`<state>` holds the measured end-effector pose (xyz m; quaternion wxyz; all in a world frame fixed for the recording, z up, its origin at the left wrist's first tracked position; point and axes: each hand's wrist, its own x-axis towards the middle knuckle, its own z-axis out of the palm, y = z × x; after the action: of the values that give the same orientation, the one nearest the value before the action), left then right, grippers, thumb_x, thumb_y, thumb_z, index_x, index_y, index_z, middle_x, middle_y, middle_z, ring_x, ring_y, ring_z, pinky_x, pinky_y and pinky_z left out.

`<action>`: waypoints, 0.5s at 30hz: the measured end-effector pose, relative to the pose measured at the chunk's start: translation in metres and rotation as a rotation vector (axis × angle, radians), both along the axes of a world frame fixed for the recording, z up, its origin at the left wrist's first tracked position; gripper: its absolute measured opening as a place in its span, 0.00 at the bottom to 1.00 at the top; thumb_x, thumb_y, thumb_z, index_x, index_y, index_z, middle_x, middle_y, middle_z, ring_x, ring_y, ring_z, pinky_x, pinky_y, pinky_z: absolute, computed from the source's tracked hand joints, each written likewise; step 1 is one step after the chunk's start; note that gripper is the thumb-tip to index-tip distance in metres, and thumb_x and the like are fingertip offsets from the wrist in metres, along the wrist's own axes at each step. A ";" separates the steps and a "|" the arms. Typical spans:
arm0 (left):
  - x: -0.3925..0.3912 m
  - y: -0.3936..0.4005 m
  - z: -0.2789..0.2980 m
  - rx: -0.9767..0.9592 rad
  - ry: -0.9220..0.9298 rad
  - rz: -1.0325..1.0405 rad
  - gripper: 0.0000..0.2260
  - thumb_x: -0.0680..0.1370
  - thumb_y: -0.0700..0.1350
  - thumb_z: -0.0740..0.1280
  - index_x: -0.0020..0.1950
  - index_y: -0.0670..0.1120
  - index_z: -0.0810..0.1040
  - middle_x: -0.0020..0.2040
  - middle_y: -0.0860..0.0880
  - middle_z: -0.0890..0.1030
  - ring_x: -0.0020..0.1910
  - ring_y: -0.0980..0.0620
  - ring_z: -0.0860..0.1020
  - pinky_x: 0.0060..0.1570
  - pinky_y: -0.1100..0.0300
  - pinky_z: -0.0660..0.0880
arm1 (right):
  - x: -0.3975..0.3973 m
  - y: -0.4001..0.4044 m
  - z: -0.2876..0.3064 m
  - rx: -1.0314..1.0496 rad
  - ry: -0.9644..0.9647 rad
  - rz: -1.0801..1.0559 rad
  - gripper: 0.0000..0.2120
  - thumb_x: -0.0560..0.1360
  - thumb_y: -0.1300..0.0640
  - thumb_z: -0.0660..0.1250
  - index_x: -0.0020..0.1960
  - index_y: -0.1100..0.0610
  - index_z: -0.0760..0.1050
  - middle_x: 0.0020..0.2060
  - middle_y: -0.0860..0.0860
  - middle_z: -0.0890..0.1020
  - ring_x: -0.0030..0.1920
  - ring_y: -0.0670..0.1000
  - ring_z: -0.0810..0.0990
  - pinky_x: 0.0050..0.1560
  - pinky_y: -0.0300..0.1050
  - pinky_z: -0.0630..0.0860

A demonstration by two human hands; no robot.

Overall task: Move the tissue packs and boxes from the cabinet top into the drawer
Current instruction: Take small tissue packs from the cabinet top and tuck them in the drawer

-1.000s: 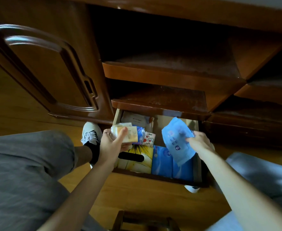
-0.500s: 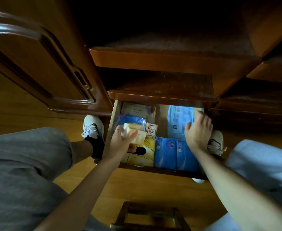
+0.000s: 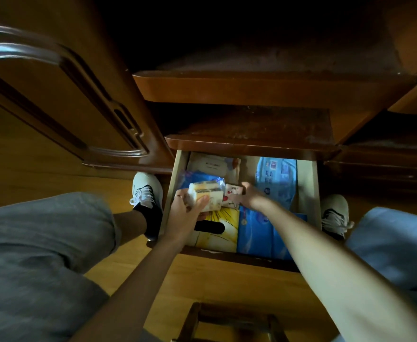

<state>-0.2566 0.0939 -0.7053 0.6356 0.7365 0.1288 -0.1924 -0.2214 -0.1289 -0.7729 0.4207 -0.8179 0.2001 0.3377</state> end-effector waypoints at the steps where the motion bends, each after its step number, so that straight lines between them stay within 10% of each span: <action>1: 0.001 0.002 0.000 -0.001 0.002 0.009 0.22 0.70 0.58 0.75 0.56 0.48 0.74 0.56 0.44 0.83 0.50 0.51 0.86 0.47 0.49 0.84 | 0.003 0.004 -0.005 -0.006 0.020 0.015 0.27 0.78 0.46 0.71 0.71 0.58 0.70 0.61 0.56 0.81 0.58 0.57 0.81 0.62 0.56 0.78; 7: 0.006 0.009 -0.007 -0.041 0.035 0.063 0.18 0.74 0.51 0.76 0.60 0.49 0.75 0.57 0.45 0.84 0.52 0.46 0.86 0.51 0.41 0.83 | 0.011 0.007 -0.018 0.024 0.051 -0.035 0.12 0.74 0.50 0.77 0.44 0.52 0.74 0.43 0.51 0.82 0.41 0.49 0.79 0.43 0.43 0.78; 15: 0.002 0.004 -0.001 0.199 -0.201 -0.094 0.20 0.73 0.47 0.78 0.60 0.57 0.72 0.54 0.56 0.84 0.51 0.61 0.84 0.46 0.59 0.82 | 0.004 0.004 -0.016 0.098 0.037 -0.034 0.13 0.74 0.49 0.76 0.52 0.54 0.77 0.46 0.51 0.83 0.42 0.48 0.80 0.49 0.47 0.79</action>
<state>-0.2541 0.0979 -0.7060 0.5593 0.8168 0.0481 -0.1334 -0.2175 -0.1252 -0.7890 0.4621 -0.7865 0.2049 0.3548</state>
